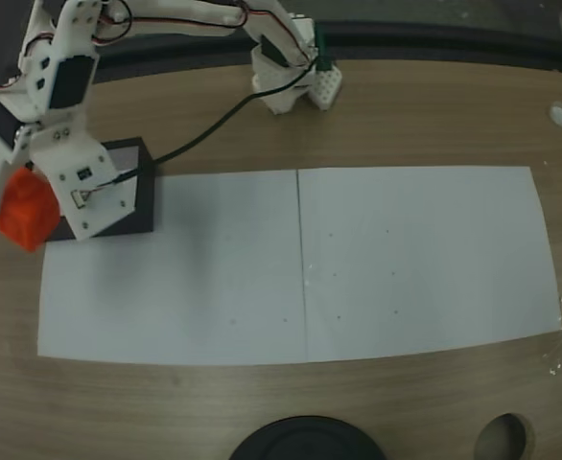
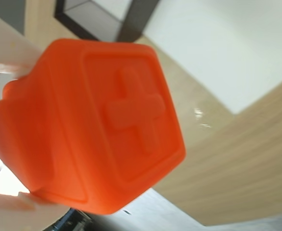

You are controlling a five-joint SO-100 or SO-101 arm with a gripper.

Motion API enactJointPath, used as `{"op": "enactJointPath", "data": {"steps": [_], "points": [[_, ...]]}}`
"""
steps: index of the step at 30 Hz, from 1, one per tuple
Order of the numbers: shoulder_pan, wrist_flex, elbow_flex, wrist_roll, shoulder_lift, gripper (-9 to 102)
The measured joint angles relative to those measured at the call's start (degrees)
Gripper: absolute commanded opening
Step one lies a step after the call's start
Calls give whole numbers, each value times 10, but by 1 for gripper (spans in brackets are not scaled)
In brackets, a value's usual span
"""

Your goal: Grab a orange square and put it in the box.

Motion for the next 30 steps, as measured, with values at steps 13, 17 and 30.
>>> {"op": "enactJointPath", "data": {"steps": [13, 17, 30], "points": [[125, 0, -3, -2, -163, 11], [130, 0, -3, -2, -192, 11], [141, 0, -3, -2, -237, 16]]}}
